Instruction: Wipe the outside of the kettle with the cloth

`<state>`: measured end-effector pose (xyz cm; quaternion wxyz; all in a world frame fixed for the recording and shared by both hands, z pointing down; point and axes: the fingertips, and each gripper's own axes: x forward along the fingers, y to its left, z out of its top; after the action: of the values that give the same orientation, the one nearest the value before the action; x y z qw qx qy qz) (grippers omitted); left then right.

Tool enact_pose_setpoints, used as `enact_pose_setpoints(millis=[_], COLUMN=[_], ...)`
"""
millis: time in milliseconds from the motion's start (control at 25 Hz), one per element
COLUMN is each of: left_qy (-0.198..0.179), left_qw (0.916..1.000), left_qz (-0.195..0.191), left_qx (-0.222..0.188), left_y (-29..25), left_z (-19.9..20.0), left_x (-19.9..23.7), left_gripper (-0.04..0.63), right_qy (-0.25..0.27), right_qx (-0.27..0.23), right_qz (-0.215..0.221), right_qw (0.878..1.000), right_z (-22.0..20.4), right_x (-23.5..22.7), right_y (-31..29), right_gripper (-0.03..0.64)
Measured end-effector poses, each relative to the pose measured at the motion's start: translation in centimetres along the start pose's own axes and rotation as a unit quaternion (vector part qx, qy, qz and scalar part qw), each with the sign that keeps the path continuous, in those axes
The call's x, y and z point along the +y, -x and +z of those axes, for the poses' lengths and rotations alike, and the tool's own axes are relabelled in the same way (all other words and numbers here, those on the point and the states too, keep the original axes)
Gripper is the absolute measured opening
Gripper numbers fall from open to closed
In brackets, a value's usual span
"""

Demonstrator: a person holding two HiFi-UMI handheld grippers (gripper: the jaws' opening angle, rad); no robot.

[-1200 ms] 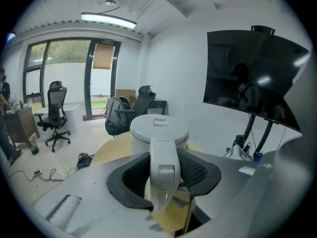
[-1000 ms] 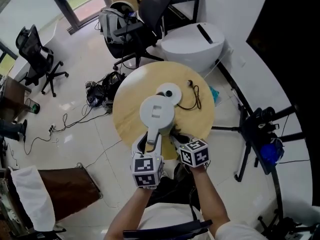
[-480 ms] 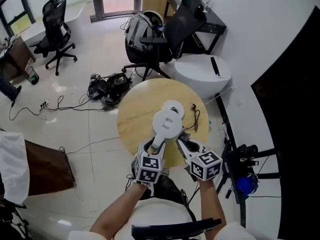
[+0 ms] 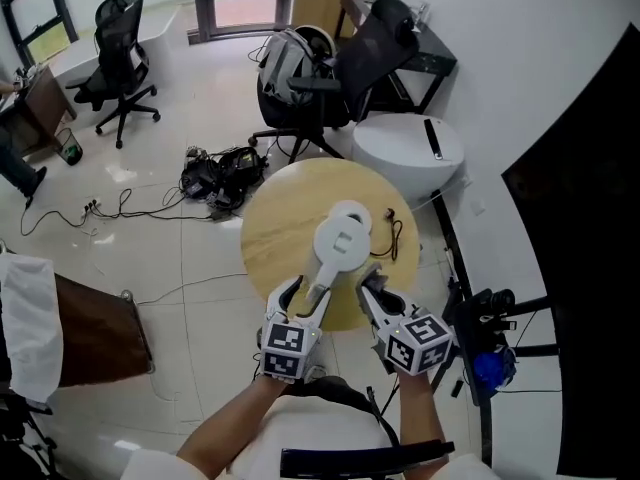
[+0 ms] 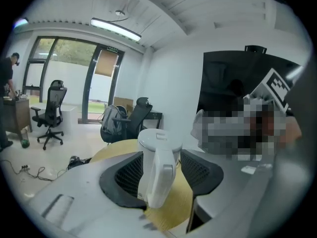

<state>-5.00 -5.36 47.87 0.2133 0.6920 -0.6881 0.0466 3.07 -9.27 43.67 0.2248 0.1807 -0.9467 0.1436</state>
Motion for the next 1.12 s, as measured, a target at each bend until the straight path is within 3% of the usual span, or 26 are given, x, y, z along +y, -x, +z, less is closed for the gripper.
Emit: enact_pose_setpoints(millis=[40,120,200,560,880,1000,1120], left_qy=[0.004,0.001,-0.011,-0.057,-0.077,-0.087,-0.105], left_qw=[1.0,0.9998,0.9998,0.9983,0.9876,0.9762,0.9587], left_qz=[-0.002,-0.002,0.003,-0.01,-0.136,-0.198,-0.261], left_qx=[-0.008,-0.019,-0.016,-0.008,0.0,0.013,0.041], left_y=[0.8,1.8,2.4,3.0,1.4,0.6,-0.9], left_z=[0.4,1.1,1.3,2.6,5.3,6.7,7.8], left_x=[0.1,0.5,1.0,3.3,7.7,9.4,10.7], left_gripper=[0.198,0.049,0.0,0.0,0.0,0.0,0.0], right_qy=[0.001,-0.002,-0.01,-0.028,-0.059,-0.075,-0.088], right_qx=[0.0,-0.002,-0.008,-0.038,-0.063,-0.066,-0.072], right_qz=[0.004,0.013,0.022,0.031,-0.055,-0.09,-0.129], right_qw=[1.0,1.0,1.0,0.998,0.995,0.991,0.985], right_z=[-0.1,-0.3,-0.6,-0.8,1.8,2.6,3.2], right_x=[0.4,1.0,1.6,3.0,4.7,6.4,8.4], right_y=[0.3,0.7,1.2,1.8,-1.1,-2.6,-4.0], right_gripper=[0.031,0.031,0.031,0.031,0.031,0.031,0.031])
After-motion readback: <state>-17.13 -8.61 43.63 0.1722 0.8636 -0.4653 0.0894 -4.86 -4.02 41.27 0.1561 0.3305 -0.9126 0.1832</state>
